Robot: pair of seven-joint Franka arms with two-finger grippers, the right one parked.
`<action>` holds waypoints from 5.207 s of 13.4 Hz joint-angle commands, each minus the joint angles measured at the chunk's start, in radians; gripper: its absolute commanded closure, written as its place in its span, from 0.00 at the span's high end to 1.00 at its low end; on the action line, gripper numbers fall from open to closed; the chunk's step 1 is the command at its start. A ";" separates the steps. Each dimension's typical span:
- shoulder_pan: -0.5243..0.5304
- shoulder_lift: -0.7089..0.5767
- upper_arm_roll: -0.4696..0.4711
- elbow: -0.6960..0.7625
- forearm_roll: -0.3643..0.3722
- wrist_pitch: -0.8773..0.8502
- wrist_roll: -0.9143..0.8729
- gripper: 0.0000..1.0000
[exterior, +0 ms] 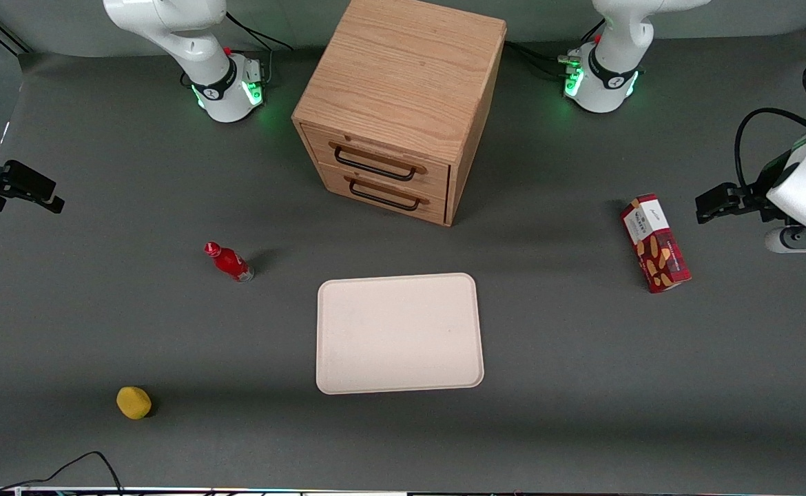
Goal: Place red cookie box on tray
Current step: 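Move the left gripper toward the upright red plaid cookie box, then close the left gripper around the red cookie box, then carry the held cookie box over to the cream tray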
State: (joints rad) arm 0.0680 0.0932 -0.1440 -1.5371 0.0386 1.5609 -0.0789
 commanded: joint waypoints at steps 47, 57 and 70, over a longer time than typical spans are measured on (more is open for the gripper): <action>0.030 -0.084 0.101 -0.858 -0.072 0.796 -0.169 0.09; -0.013 -0.053 -0.207 -0.240 -0.071 0.166 -0.543 0.12; -0.353 0.611 -0.381 0.388 0.374 0.240 -1.200 0.15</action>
State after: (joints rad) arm -0.2197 0.6070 -0.5322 -1.2629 0.3236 1.8222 -1.2191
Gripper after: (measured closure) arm 0.806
